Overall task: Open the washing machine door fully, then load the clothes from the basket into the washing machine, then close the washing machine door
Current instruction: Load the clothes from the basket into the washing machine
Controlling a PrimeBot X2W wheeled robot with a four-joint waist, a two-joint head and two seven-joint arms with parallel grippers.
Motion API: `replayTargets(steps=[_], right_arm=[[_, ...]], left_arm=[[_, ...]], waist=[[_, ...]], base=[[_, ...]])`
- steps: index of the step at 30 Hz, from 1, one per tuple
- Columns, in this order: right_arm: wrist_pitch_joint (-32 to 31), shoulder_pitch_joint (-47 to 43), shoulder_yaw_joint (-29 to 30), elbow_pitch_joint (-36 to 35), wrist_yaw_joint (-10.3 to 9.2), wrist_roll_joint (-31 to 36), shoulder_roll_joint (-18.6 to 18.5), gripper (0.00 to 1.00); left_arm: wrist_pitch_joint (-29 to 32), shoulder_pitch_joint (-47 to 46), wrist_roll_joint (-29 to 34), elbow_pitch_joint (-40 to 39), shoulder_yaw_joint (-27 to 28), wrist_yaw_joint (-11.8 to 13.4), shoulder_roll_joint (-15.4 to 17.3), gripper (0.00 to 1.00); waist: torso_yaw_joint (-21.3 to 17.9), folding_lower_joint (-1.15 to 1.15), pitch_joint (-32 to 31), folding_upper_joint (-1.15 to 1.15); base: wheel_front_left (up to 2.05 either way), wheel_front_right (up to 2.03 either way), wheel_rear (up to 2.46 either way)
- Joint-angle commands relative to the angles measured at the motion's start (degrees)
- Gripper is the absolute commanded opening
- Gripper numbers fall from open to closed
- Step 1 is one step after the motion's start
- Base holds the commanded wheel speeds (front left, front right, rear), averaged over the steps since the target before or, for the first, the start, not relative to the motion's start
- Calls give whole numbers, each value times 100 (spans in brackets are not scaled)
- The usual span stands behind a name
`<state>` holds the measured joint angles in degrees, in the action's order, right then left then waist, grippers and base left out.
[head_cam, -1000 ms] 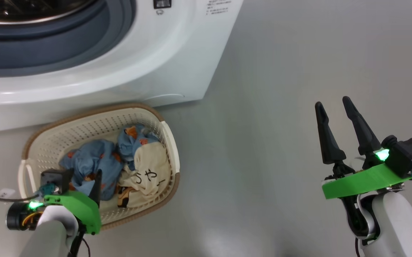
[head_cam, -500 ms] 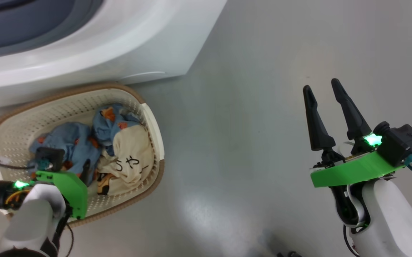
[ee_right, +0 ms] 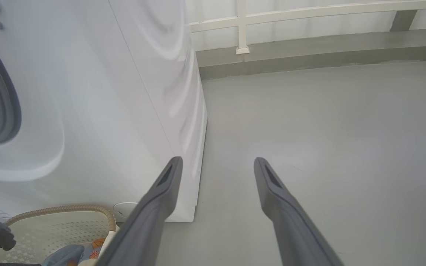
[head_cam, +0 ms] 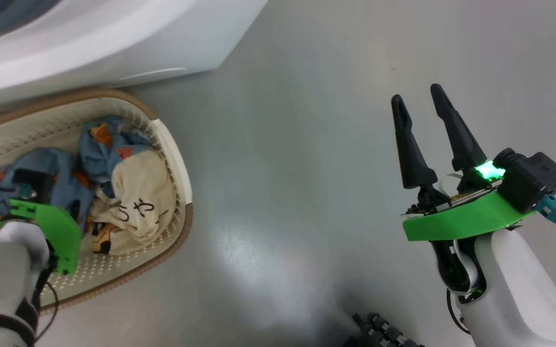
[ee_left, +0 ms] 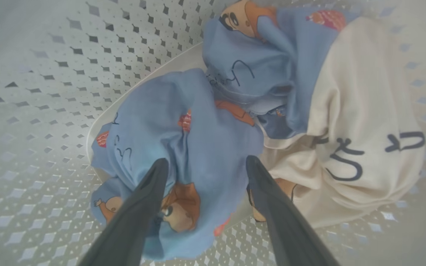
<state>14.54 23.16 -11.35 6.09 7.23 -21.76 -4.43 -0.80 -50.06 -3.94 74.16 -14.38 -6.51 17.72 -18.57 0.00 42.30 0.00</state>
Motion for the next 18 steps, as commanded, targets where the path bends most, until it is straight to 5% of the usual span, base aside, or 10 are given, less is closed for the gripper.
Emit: replayTargets(steps=[1, 17, 18], right_arm=[[46, -63, -150, -148, 25, -58, 12, 100], [46, 116, -285, -309, 25, -109, 142, 100], [46, 124, -293, -313, 25, -114, 144, 100]], left_arm=[[36, -12, 30, -34, 82, 39, 267, 100], [840, -481, 40, -23, -130, 101, 654, 100], [872, -493, 42, -22, -150, 90, 669, 85]], waist=[[-169, 0, 201, 0], [-415, 0, 710, 0], [-421, 0, 719, 0]], base=[[0, 0, 0], [0, 0, 0], [0, 0, 0]])
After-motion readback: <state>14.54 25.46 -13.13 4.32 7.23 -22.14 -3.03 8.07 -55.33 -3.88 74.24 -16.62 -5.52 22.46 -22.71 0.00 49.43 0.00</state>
